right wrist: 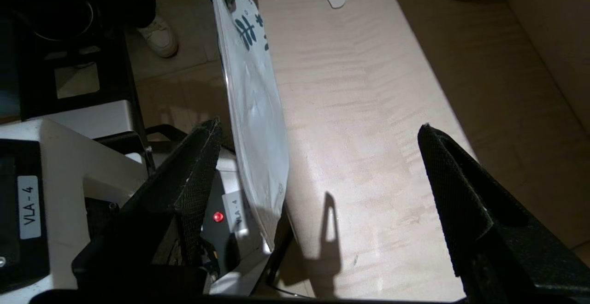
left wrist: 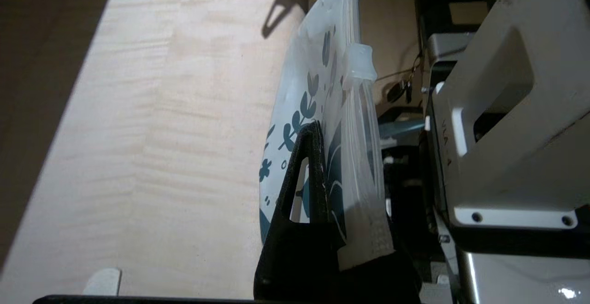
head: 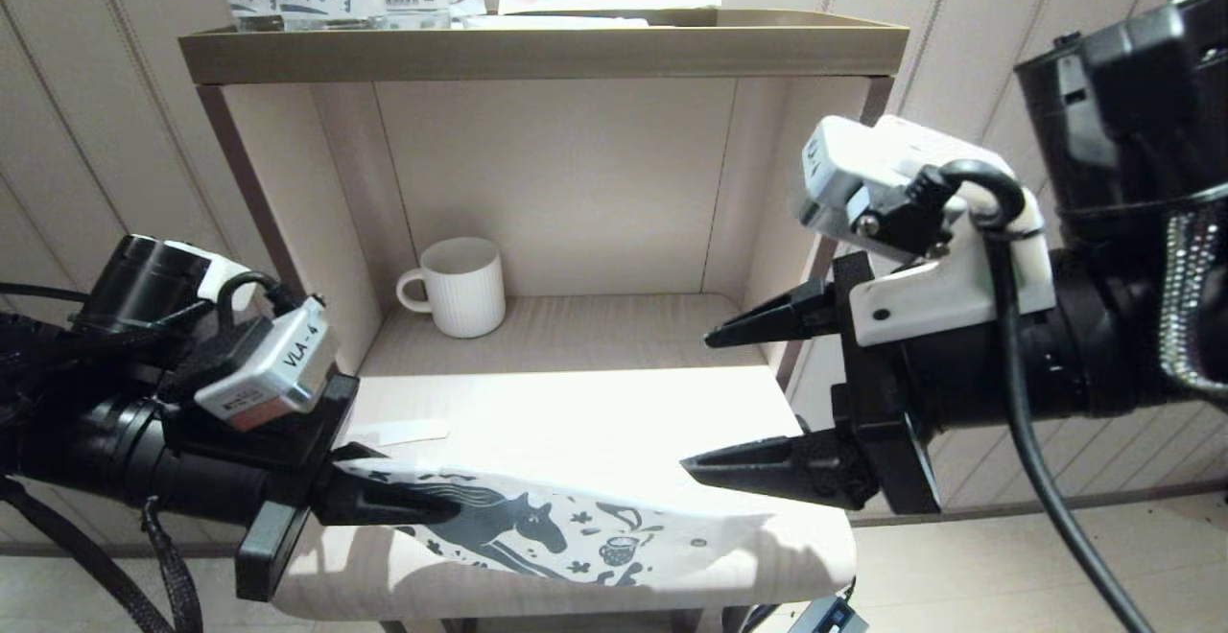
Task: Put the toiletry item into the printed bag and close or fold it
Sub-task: Hand it to the other hand, then open the storage bag
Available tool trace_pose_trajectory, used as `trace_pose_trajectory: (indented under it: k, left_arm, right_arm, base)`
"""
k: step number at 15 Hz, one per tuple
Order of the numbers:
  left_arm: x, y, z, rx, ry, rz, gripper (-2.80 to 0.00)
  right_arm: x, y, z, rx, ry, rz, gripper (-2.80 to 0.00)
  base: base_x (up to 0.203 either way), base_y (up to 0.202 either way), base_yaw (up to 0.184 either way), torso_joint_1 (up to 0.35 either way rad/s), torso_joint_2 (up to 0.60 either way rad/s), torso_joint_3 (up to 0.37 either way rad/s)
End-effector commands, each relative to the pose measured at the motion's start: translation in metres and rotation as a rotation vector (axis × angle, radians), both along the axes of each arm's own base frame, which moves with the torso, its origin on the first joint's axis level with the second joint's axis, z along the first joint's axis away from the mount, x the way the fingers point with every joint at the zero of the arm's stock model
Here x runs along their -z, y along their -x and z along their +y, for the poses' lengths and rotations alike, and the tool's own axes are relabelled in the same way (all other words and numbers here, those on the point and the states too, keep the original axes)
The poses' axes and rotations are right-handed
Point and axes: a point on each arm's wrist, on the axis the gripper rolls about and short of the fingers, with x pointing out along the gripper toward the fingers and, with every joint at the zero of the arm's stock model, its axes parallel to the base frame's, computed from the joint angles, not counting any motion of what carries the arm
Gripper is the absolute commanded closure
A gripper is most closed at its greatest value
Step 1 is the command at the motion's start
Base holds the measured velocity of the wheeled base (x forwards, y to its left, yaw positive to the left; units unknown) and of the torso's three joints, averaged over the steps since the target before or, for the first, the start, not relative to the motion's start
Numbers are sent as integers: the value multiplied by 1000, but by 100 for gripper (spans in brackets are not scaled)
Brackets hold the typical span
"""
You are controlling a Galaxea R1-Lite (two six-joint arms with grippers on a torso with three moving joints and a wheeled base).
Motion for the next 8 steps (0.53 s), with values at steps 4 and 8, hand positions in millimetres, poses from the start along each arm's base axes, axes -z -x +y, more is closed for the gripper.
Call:
trace_pose_trajectory:
  k: [4, 8]
  left_arm:
    - [-45, 13, 1, 10, -136, -19, 0]
    - [-52, 13, 1, 6, -139, -44, 0]
  right_arm:
    - [-12, -6, 27, -67, -9, 6, -280]
    - [-13, -6, 49, -114, -13, -4, -280]
  base:
    - [0, 0, 0, 0, 0, 0]
    - [0, 0, 0, 0, 0, 0]
